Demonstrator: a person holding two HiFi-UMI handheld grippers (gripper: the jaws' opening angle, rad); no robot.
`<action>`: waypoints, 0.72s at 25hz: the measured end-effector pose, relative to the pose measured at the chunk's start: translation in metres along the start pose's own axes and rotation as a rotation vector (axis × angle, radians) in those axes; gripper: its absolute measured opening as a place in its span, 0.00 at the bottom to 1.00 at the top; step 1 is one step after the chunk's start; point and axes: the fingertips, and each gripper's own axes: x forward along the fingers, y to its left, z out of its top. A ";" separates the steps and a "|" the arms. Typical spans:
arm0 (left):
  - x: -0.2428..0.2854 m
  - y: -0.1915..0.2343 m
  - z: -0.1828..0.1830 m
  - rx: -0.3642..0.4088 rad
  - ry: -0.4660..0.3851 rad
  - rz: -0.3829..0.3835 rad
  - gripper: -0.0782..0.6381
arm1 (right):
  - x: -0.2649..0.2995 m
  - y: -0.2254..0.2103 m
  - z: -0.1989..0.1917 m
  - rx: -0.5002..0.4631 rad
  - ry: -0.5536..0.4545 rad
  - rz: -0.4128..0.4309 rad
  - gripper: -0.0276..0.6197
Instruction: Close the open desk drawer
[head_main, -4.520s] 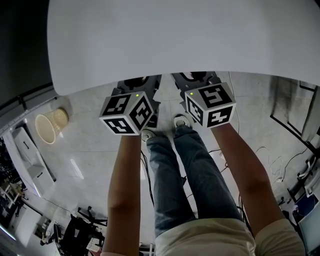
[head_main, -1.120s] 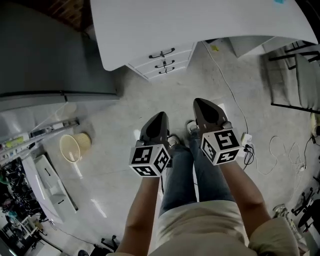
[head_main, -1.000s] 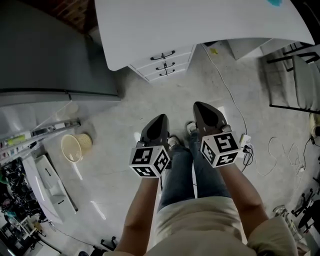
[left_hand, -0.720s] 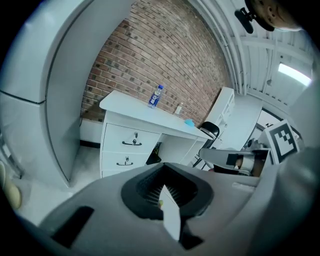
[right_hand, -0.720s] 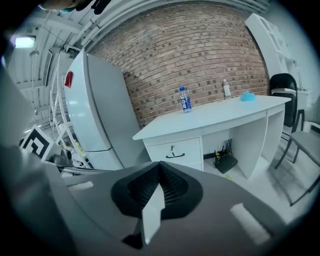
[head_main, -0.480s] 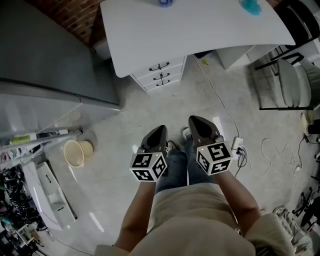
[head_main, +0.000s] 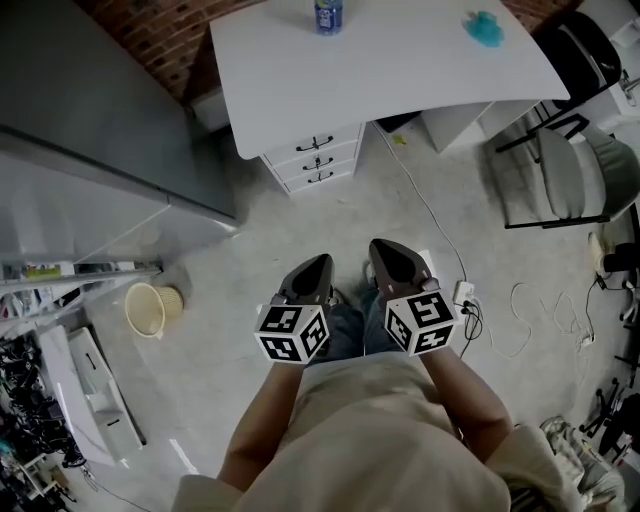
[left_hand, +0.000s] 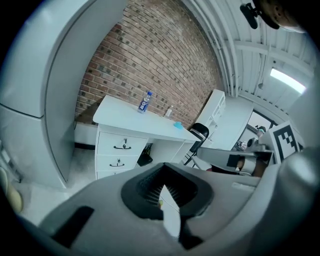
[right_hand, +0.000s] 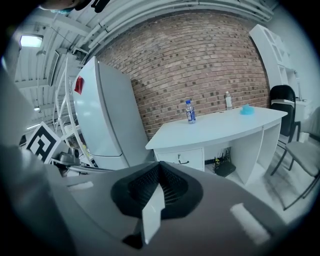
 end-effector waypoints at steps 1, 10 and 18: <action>-0.004 -0.003 0.002 0.008 0.002 -0.004 0.10 | -0.004 0.004 0.002 -0.002 -0.002 0.006 0.05; -0.025 -0.023 0.018 0.040 -0.013 -0.028 0.10 | -0.037 0.021 0.018 -0.045 -0.019 0.026 0.05; -0.039 -0.035 0.031 0.072 -0.044 -0.029 0.10 | -0.050 0.038 0.031 -0.062 -0.052 0.078 0.05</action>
